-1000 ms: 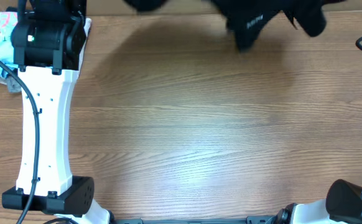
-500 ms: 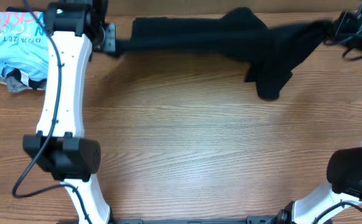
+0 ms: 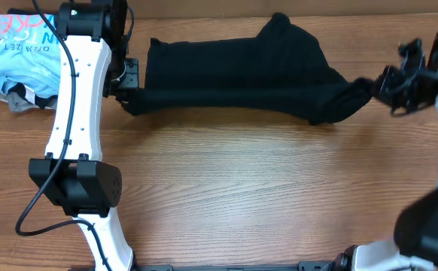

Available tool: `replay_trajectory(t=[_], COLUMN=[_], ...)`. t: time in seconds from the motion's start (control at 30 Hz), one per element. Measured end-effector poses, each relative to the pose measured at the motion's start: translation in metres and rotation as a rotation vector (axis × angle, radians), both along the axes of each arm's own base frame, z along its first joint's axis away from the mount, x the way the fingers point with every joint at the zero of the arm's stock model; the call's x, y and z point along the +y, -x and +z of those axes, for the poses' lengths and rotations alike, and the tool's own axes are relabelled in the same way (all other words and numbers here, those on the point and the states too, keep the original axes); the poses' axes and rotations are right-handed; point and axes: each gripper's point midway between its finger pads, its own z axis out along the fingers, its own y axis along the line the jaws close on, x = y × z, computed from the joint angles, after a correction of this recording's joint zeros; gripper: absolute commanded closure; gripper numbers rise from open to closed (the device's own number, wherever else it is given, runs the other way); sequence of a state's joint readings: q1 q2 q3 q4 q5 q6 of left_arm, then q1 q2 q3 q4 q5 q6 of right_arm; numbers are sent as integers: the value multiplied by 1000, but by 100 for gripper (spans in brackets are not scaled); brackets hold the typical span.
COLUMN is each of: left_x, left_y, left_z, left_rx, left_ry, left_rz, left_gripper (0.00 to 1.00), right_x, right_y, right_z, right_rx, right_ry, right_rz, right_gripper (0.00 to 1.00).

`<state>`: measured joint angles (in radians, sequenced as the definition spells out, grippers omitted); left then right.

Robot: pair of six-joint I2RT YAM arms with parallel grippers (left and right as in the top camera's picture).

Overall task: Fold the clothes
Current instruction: 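Lower the t-shirt back onto the table, stretching it between grippers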

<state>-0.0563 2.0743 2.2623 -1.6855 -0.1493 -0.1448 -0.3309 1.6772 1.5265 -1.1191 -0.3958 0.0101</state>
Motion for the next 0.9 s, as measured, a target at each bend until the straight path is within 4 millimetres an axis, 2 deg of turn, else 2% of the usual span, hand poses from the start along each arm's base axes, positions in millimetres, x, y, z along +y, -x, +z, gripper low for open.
replay_trajectory(t=[0.13, 0.27, 0.37, 0.43, 0.57, 0.6, 0.67, 0.8, 0.9], left_x=[-3, -9, -13, -14, -15, -14, -13, -10, -9], left_y=[1, 2, 9, 19, 56, 68, 79, 114, 133], left_z=[0, 5, 15, 22, 28, 27, 21, -11, -31], left_rx=[2, -11, -35, -43, -25, -16, -30, 3, 23], left_ry=[19, 56, 79, 86, 89, 88, 89, 87, 86], left_rz=[5, 2, -2, -5, -5, -2, 9, 52, 83], left_gripper=[96, 96, 96, 96, 96, 96, 96, 96, 96], right_x=[12, 24, 26, 26, 27, 27, 28, 31, 34], right_y=[38, 76, 92, 101, 116, 119, 125, 136, 145], right_z=[0, 11, 21, 25, 23, 21, 18, 12, 9], right_rx=[-64, -103, -113, -108, -67, -53, -23, 29, 71], right_ry=[12, 25, 48, 63, 77, 79, 78, 67, 54], right_rz=[-29, -41, -50, -57, -66, -66, -68, -65, -62], right_gripper=[96, 96, 96, 96, 96, 96, 96, 96, 96])
